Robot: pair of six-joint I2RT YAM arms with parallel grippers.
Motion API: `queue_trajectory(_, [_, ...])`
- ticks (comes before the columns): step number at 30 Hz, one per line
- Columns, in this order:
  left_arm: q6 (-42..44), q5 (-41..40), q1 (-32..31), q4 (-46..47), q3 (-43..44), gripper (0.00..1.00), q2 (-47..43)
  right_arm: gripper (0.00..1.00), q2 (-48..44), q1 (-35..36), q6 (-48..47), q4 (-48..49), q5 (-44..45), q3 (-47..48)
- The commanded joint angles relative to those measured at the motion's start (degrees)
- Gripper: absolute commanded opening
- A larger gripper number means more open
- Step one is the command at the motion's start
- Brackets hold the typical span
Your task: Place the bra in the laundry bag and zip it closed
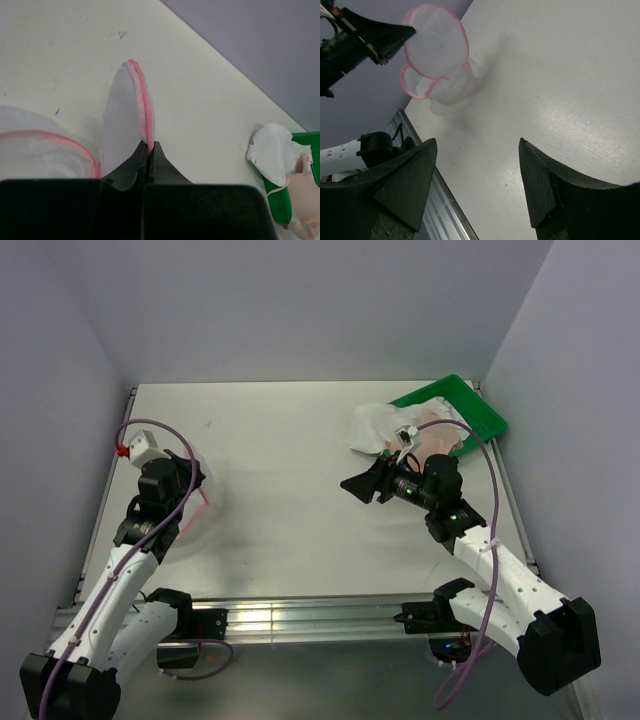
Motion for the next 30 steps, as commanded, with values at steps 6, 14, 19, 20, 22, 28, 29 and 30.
queue_trajectory(6, [7.68, 0.35, -0.34, 8.17, 5.43, 0.0, 6.4, 0.74, -0.19, 1.38, -2.28, -0.15, 3.17, 3.13])
queue_trajectory(14, [13.93, -14.84, -12.2, 11.35, 9.29, 0.22, 19.83, 0.74, 0.51, 1.81, -1.84, 0.64, 3.35, 2.77])
queue_trajectory(19, [15.6, -15.47, -18.17, 14.15, 11.4, 0.54, 25.56, 0.73, 0.51, 2.17, -2.19, 0.47, 3.96, 2.95])
queue_trajectory(20, [14.9, -14.95, -18.97, 14.07, 12.02, 0.59, 27.14, 0.74, 0.42, 2.17, -2.19, 0.38, 4.14, 2.95])
queue_trajectory(22, [14.72, -12.14, -20.9, 13.89, 13.51, 0.73, 27.94, 0.74, 0.25, 2.17, -2.1, 0.38, 4.93, 2.78])
queue_trajectory(28, [11.66, -9.49, -22.23, 3.01, 18.09, 0.79, 22.61, 0.72, 1.74, 2.69, -1.75, 0.12, 6.77, 3.13])
queue_trajectory(29, [11.12, -9.32, -22.23, 1.69, 17.92, 0.78, 21.01, 0.71, 2.09, 2.95, -2.19, -1.19, 7.91, 3.56])
queue_trajectory(30, [10.6, -8.62, -22.23, 0.63, 17.04, 0.77, 19.35, 0.68, 2.7, 3.48, -2.45, -1.98, 9.4, 3.91])
